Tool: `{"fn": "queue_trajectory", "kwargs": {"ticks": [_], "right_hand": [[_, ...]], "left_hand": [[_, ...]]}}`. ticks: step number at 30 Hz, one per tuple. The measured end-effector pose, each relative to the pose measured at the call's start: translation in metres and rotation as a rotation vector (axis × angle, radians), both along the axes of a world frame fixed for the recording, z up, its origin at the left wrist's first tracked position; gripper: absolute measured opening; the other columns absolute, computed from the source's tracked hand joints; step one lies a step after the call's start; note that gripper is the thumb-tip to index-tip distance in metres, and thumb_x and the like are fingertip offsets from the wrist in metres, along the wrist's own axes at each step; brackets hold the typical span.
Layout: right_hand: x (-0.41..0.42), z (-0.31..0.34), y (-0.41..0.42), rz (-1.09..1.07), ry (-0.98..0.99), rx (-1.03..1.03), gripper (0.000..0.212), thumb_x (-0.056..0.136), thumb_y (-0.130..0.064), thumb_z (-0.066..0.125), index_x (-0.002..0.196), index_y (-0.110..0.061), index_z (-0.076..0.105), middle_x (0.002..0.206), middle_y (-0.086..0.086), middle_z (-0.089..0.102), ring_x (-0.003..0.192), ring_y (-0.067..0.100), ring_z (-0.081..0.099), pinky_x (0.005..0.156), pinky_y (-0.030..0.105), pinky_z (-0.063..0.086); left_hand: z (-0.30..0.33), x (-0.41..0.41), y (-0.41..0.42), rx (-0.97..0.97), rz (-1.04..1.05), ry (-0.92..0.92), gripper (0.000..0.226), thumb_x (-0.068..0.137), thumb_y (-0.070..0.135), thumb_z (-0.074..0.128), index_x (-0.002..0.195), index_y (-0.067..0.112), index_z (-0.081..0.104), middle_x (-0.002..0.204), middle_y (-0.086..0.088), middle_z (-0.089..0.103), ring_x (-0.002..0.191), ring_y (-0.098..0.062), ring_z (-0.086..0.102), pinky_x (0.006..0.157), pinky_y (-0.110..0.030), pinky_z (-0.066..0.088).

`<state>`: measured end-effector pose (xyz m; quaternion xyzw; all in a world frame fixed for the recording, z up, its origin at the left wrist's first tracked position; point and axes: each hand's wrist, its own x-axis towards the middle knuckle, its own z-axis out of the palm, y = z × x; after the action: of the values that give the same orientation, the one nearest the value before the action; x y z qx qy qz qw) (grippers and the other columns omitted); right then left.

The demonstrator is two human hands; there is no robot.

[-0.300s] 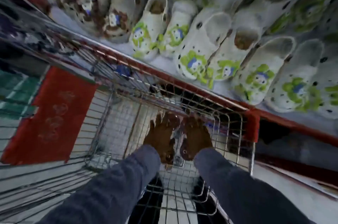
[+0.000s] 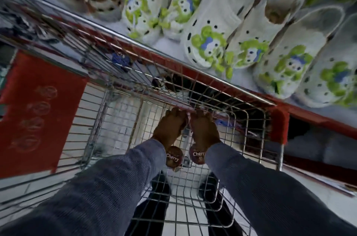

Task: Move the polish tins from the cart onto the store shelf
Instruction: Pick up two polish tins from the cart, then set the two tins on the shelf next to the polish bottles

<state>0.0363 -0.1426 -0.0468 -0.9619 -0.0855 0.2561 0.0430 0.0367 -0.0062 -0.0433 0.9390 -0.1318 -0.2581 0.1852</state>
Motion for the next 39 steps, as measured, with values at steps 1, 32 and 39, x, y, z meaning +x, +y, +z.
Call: {"fn": "queue_trajectory", "kwargs": {"ticks": [1,32,39], "right_hand": [[0.004,0.009,0.0,0.019,0.036,-0.013,0.051,0.083,-0.002,0.063,0.131,-0.006,0.049,0.136,0.019,0.05,0.127,0.043,0.047,0.094,0.051,0.052],[0.093,0.637,-0.099,-0.111,-0.638,0.57,0.094,0.052,-0.044,0.083,0.138,-0.023,0.052,0.131,-0.001,0.055,0.123,0.015,0.053,0.106,0.027,0.044],[0.175,0.613,-0.095,-0.261,-0.598,0.527,0.102,0.06,-0.026,0.089,0.146,-0.012,0.036,0.146,0.009,0.047,0.135,0.026,0.043,0.109,0.04,0.043]], "left_hand": [[0.006,0.003,0.003,-0.006,0.009,0.015,0.052,0.076,0.005,0.052,0.127,0.013,0.048,0.123,-0.02,0.051,0.108,-0.046,0.053,0.086,-0.051,0.051],[0.62,0.095,-0.022,-0.232,0.101,-0.682,0.064,0.054,0.038,0.079,0.113,0.017,0.066,0.108,0.001,0.068,0.099,-0.014,0.065,0.086,-0.028,0.054],[0.617,0.202,-0.053,-0.121,0.081,-0.614,0.058,0.053,0.035,0.08,0.105,0.014,0.064,0.103,-0.004,0.072,0.096,-0.022,0.068,0.083,-0.034,0.056]]}}
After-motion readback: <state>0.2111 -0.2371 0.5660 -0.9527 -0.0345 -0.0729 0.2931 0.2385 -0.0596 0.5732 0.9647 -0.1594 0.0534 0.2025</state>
